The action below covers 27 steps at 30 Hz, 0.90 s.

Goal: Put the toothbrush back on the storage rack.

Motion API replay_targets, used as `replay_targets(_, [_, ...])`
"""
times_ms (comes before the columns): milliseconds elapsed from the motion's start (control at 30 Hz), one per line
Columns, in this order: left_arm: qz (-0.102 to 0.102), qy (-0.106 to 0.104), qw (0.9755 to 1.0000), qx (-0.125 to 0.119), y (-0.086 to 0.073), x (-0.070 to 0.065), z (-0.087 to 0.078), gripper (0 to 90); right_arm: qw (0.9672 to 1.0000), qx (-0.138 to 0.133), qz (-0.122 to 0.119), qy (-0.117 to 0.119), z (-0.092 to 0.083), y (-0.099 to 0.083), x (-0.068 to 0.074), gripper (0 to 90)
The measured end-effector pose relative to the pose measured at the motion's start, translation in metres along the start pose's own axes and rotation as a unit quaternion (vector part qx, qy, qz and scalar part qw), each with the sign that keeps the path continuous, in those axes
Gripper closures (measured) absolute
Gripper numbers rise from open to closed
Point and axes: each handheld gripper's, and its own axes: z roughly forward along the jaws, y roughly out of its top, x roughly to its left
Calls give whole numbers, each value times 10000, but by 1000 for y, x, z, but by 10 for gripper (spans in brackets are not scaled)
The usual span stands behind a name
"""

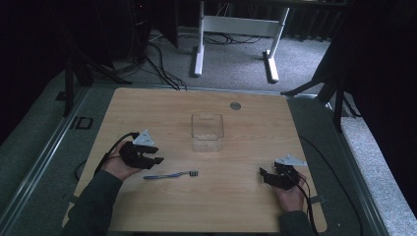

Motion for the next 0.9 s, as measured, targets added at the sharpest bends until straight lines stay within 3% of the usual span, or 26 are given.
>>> replay_targets(633, [141,-70,9997,183,-1,-1,5,556,10000,2,2,0,0,0,0,303])
replay_targets(900, [293,-260,9984,403,3,-4,10,553,10000,1,0,0,0,0,0,303])
